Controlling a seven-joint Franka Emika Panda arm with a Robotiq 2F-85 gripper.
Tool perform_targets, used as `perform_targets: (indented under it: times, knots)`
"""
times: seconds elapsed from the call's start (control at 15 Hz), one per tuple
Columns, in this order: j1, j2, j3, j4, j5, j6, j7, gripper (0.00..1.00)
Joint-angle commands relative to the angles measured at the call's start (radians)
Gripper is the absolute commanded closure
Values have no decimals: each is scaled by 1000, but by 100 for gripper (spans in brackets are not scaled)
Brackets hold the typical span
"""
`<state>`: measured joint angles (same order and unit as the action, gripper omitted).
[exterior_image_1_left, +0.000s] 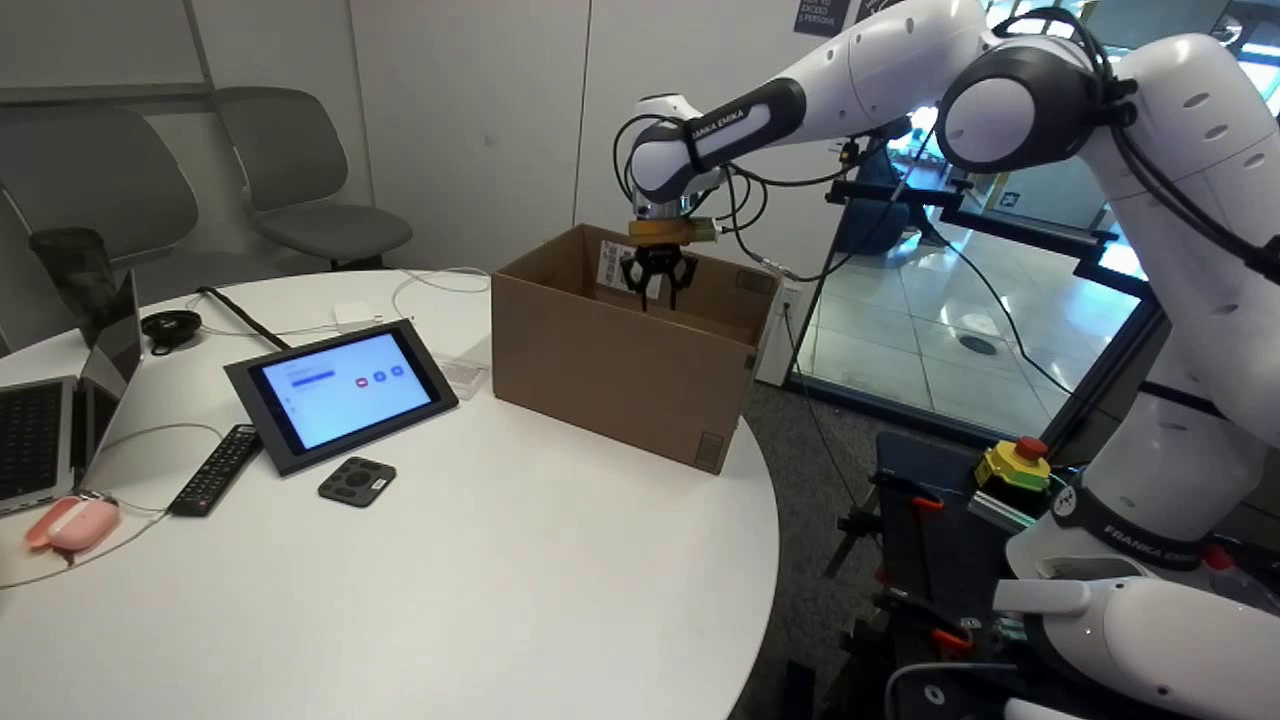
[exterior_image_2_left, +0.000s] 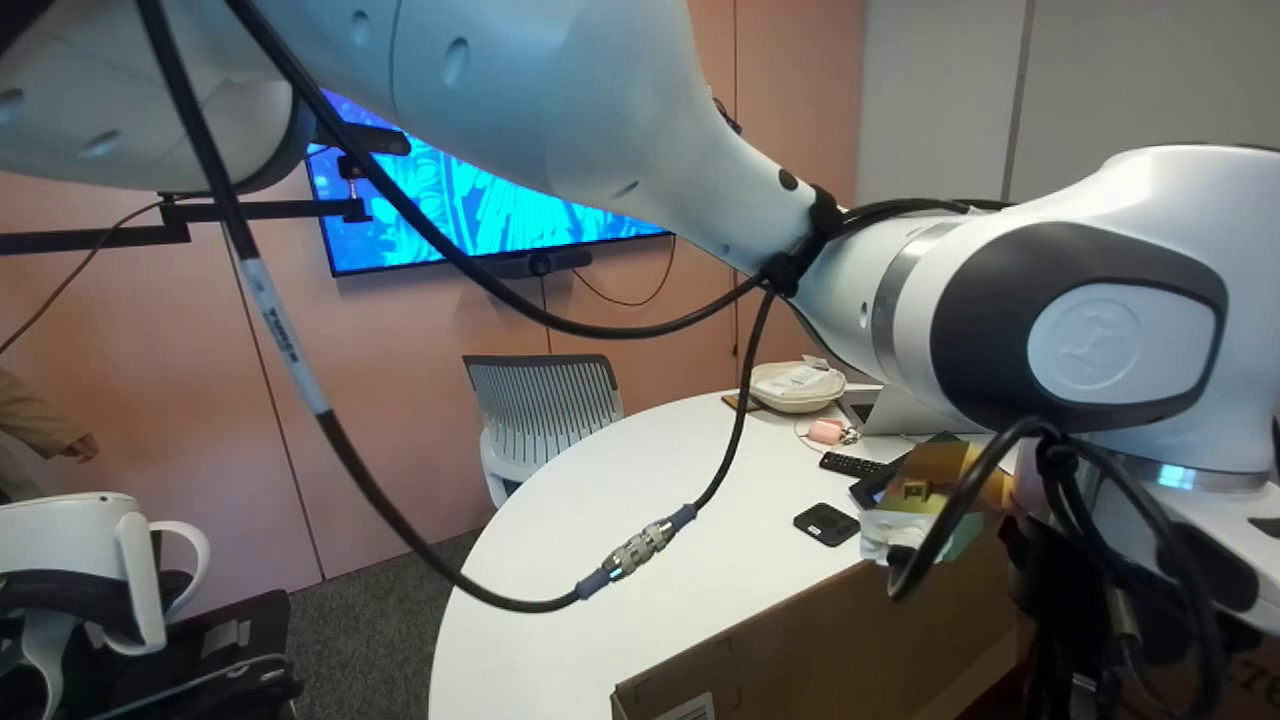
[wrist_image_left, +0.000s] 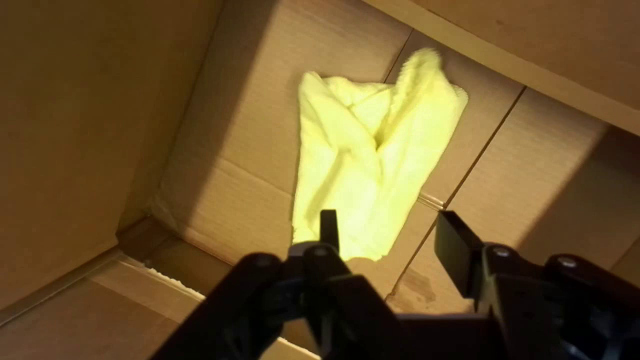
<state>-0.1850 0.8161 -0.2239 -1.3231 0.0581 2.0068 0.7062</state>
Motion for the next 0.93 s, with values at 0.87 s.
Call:
perform_targets:
  times: [0.87]
  knots:
    - [100, -400, 102, -277, -10, -49, -313, 0]
